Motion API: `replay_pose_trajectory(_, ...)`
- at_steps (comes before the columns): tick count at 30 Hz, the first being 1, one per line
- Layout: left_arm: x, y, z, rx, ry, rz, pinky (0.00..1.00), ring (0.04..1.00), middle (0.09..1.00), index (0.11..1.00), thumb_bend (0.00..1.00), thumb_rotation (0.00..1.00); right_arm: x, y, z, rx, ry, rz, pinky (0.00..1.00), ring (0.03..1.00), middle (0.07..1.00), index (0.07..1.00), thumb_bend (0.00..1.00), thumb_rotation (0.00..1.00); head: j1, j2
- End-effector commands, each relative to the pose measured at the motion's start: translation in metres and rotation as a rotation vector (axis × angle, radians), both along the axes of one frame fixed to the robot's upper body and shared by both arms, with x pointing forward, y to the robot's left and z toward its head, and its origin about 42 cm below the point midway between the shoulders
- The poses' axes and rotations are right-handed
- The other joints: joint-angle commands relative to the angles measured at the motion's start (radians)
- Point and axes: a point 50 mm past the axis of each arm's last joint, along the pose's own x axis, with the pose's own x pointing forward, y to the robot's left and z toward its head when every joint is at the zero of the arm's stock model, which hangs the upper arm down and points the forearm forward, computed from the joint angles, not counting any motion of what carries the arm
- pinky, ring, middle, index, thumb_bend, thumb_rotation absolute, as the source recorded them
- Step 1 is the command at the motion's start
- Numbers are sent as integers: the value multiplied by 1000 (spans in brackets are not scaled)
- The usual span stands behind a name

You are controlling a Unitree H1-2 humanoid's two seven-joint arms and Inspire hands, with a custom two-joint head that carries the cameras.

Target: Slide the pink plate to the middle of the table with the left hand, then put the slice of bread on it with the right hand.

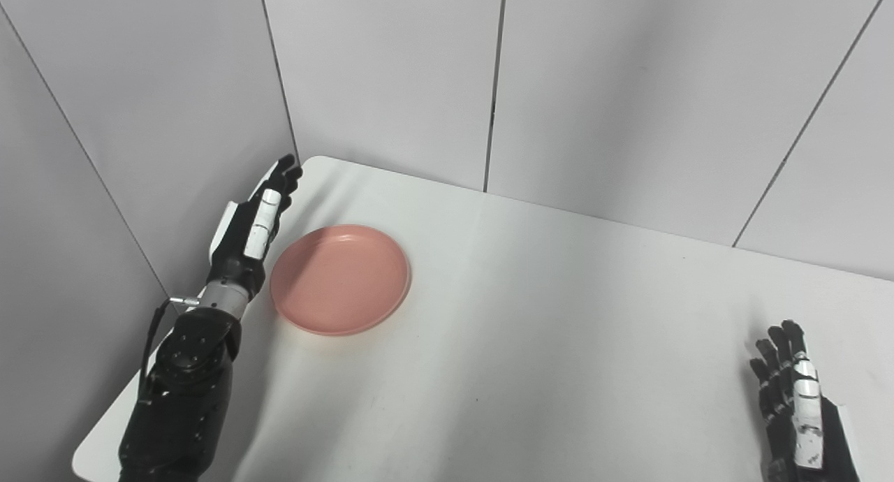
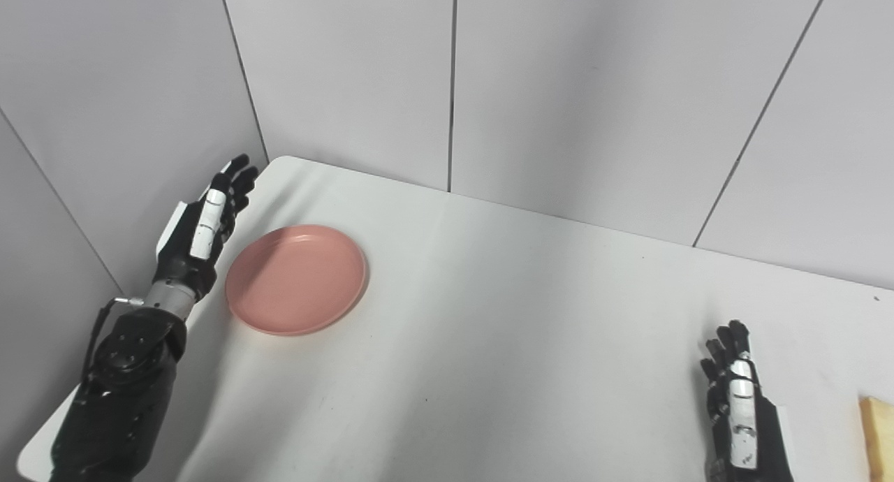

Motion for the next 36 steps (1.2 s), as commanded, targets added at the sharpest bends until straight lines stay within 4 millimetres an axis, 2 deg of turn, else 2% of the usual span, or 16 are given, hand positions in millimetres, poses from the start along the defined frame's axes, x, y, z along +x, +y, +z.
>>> replay_pose_trajectory(1, 5, 12, 11, 44, 5, 8, 1000, 969, 945, 923, 799, 1000, 5, -2, 17, -9, -95, 5, 1000, 987, 986, 989, 620, 938, -1, 1)
replay_pose_trajectory(12, 9, 29, -7, 50, 71, 42, 1000, 998, 954, 944, 774, 1000, 5, -2, 16, -11, -94, 9, 1000, 998, 996, 1000, 609, 957, 1, 1)
replay_pose_trajectory(17, 12, 29, -12, 21, 81, 42, 1000, 992, 957, 940, 771, 1000, 5, -2, 17, -13, -98, 7, 1000, 994, 991, 995, 605, 957, -3, 2)
replay_pose_trajectory(22, 17, 25, -18, 11, 73, 16, 1000, 972, 953, 925, 721, 1000, 5, -2, 17, -6, -99, 6, 1000, 990, 989, 994, 601, 949, -7, 1)
replay_pose_trajectory(28, 28, 17, -26, -58, 47, -74, 1000, 988, 958, 935, 748, 1000, 5, -1, 19, -4, -97, 4, 1000, 985, 986, 991, 597, 954, -8, 1)
replay_pose_trajectory(36, 40, 4, -36, -140, 48, -188, 1000, 982, 964, 941, 846, 1000, 6, -3, 17, -10, -93, -4, 1000, 984, 987, 989, 607, 951, -10, 1)
